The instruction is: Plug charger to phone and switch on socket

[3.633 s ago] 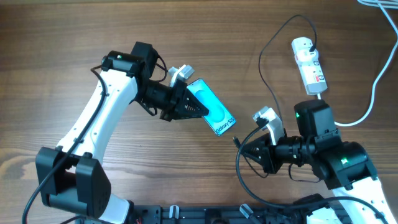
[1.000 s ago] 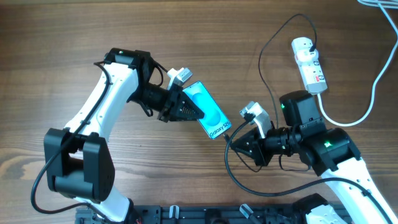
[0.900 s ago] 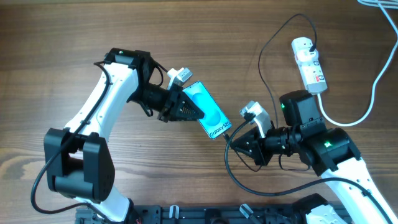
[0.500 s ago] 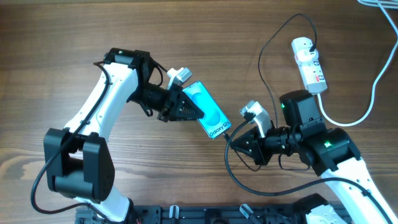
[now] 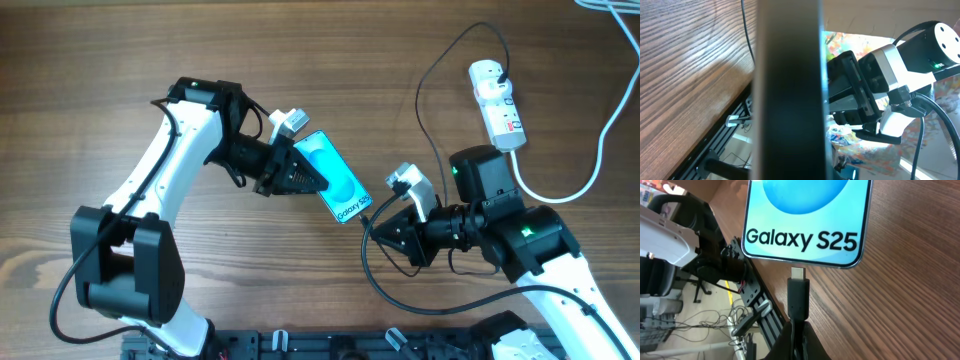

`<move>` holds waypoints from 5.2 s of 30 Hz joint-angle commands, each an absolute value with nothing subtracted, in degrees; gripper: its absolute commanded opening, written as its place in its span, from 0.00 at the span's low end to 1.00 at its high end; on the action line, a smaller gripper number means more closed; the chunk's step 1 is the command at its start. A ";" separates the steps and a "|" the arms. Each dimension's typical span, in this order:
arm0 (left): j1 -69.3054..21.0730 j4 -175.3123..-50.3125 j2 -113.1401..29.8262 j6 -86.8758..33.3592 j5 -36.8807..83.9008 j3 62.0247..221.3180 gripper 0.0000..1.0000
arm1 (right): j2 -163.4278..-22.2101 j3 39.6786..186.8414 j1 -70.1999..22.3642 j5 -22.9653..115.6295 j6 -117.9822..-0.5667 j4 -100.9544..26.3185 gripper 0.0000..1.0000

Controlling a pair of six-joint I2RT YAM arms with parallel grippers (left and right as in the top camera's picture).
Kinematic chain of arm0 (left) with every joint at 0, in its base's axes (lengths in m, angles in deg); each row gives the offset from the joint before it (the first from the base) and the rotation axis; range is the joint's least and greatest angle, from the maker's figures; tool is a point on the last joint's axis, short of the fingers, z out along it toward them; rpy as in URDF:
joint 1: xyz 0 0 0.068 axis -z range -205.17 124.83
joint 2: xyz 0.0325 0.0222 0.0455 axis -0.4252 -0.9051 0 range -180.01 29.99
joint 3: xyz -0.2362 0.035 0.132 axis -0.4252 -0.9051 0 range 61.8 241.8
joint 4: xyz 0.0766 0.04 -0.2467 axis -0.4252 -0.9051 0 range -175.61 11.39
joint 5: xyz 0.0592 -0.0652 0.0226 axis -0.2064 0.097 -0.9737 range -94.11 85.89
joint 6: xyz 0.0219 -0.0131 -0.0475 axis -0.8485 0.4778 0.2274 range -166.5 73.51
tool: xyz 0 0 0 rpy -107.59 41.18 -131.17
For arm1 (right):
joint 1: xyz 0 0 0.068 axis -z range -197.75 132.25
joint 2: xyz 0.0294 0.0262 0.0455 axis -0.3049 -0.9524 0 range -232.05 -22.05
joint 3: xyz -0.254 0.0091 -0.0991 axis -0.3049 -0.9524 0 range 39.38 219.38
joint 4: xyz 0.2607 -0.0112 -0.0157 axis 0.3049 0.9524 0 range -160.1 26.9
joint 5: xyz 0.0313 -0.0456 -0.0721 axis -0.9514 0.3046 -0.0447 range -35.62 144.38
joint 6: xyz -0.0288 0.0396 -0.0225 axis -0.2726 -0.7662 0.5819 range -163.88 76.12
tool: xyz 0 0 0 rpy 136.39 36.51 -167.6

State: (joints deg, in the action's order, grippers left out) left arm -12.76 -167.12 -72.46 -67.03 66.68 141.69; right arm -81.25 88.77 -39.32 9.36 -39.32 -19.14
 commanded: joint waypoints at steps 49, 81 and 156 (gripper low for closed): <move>-12.70 -167.16 -72.11 -68.63 67.84 142.26 0.04 | -82.34 88.83 -40.08 6.91 -37.66 -19.47 0.04; -12.70 -167.20 -72.11 -68.60 67.86 142.26 0.04 | -80.33 88.83 -40.10 8.44 -38.73 -18.99 0.04; -11.23 -166.48 -72.11 -68.84 63.29 142.26 0.04 | -80.66 88.83 -40.08 8.31 -42.62 -33.22 0.04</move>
